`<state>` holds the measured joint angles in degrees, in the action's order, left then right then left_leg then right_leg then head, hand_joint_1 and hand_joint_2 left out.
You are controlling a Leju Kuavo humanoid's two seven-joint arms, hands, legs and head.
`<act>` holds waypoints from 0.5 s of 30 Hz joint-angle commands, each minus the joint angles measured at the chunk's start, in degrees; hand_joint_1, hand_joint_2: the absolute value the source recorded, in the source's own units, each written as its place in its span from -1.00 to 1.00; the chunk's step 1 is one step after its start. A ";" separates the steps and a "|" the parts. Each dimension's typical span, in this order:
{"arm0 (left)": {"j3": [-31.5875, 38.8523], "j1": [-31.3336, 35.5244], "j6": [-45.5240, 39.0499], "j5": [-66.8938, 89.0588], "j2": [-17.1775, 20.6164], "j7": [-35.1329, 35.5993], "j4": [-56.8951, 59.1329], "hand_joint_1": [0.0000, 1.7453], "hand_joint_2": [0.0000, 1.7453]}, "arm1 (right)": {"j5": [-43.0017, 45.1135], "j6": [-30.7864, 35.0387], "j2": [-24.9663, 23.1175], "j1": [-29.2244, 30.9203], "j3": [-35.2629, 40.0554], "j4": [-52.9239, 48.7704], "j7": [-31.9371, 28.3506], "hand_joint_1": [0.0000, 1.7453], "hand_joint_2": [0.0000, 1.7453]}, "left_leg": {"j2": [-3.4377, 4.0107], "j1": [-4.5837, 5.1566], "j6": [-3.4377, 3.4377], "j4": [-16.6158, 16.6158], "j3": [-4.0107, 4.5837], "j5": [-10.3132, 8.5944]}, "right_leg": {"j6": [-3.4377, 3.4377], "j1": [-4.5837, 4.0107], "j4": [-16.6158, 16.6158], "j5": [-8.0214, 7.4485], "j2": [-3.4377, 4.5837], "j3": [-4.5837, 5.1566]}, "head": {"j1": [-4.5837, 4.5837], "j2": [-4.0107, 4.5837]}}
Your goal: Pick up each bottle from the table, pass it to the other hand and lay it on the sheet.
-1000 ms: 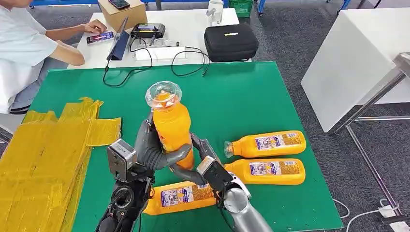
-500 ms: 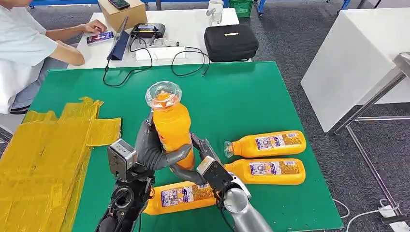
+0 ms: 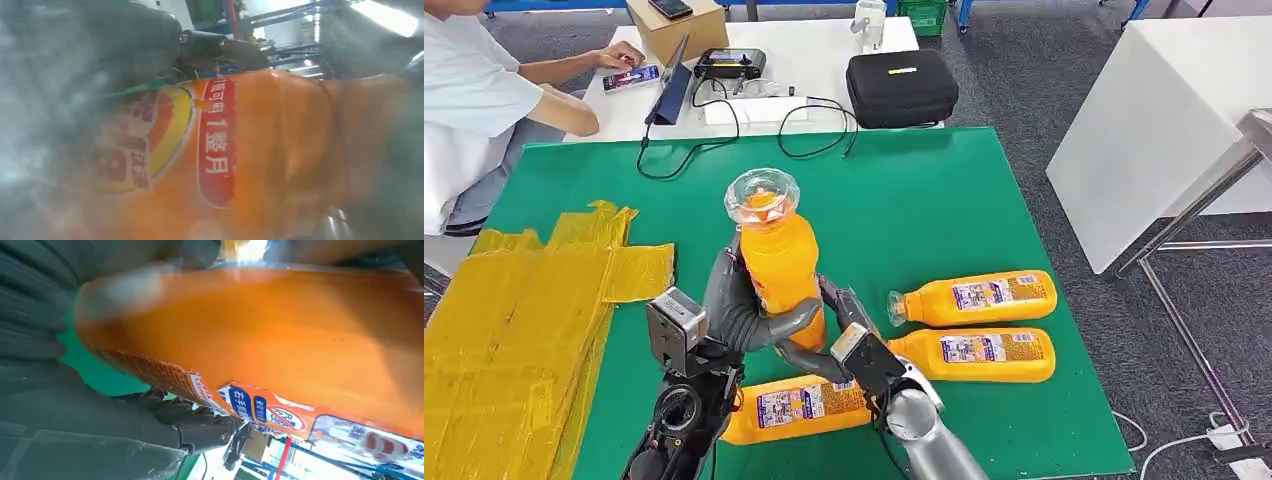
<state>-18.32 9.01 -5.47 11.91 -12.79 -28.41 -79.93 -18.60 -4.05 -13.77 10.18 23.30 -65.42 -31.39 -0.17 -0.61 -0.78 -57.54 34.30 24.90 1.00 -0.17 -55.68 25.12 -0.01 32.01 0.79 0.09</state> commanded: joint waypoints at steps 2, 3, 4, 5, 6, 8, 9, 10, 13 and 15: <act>1.99 2.46 6.71 -6.69 1.55 3.73 6.74 1.00 1.00 | -16.44 18.72 2.37 -1.24 4.38 -1.61 0.15 1.00 1.00 | -0.05 0.03 0.01 0.09 -0.19 0.01 | 0.02 0.03 0.07 0.03 -0.07 -0.20 | 0.02 0.00; 1.99 2.46 6.71 -6.69 1.55 3.73 6.74 1.00 1.00 | -16.44 18.72 2.37 -1.24 4.38 -1.61 0.15 1.00 1.00 | -0.02 0.00 0.01 0.06 -0.09 0.00 | 0.02 0.00 0.06 0.00 -0.04 -0.11 | -0.04 0.02; 1.99 2.46 6.71 -6.69 1.55 3.73 6.74 1.00 1.00 | -16.44 18.72 2.37 -1.24 4.38 -1.61 0.15 1.00 1.00 | 0.03 0.00 0.01 0.05 -0.21 0.05 | 0.03 0.00 0.06 0.03 0.02 -0.21 | 0.00 0.00; 2.11 2.54 6.72 -6.65 1.30 3.74 6.72 1.00 1.00 | -16.43 18.61 2.39 -1.13 4.42 -1.46 0.16 1.00 1.00 | 0.02 0.03 0.00 0.08 -0.17 0.03 | 0.02 0.03 0.05 0.02 0.02 -0.15 | -0.02 0.00; 2.15 2.58 6.72 -6.65 1.21 3.73 6.71 1.00 1.00 | -16.43 18.59 2.37 -1.07 4.42 -1.39 0.18 1.00 1.00 | 0.02 0.01 0.01 0.05 -0.14 0.02 | 0.02 0.01 0.04 0.02 0.01 -0.13 | 0.02 0.00; 2.15 2.58 6.72 -6.65 1.21 3.73 6.71 1.00 1.00 | -16.43 18.59 2.37 -1.07 4.42 -1.39 0.18 1.00 1.00 | -0.04 0.01 0.01 0.06 -0.15 0.01 | 0.02 0.01 0.05 0.02 -0.05 -0.15 | 0.00 0.00; 2.15 2.58 6.72 -6.65 1.21 3.73 6.71 1.00 1.00 | -16.43 18.59 2.37 -1.07 4.42 -1.39 0.18 1.00 1.00 | -0.02 0.01 0.01 0.05 -0.06 -0.01 | 0.02 0.01 0.04 0.00 -0.03 -0.07 | -0.04 0.00; 2.15 2.58 6.72 -6.65 1.21 3.73 6.71 1.00 1.00 | -16.43 18.59 2.37 -1.07 4.42 -1.39 0.18 1.00 1.00 | -0.01 0.00 0.01 0.04 -0.19 0.03 | 0.03 0.00 0.04 0.03 -0.02 -0.20 | 0.00 0.00; 2.15 2.58 6.72 -6.65 1.21 3.73 6.71 1.00 1.00 | -16.43 18.59 2.37 -1.07 4.42 -1.39 0.18 1.00 1.00 | 0.00 0.01 0.01 0.05 -0.14 0.02 | 0.02 0.01 0.04 0.01 0.00 -0.14 | -0.02 0.00; 2.15 2.58 6.72 -6.65 1.21 3.73 6.71 1.00 1.00 | -16.43 18.59 2.37 -1.07 4.42 -1.39 0.18 1.00 1.00 | 0.01 0.02 0.01 0.04 -0.16 0.03 | 0.03 0.02 0.03 0.03 0.01 -0.15 | 0.00 0.02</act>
<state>-17.18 9.09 1.07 5.16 -12.33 -25.22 -77.68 -34.49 14.93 -13.29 8.28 24.33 -66.77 -30.78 -0.18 -0.61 -0.78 -57.54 34.30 24.90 1.00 -0.17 -55.68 25.12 -0.01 32.01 0.79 0.11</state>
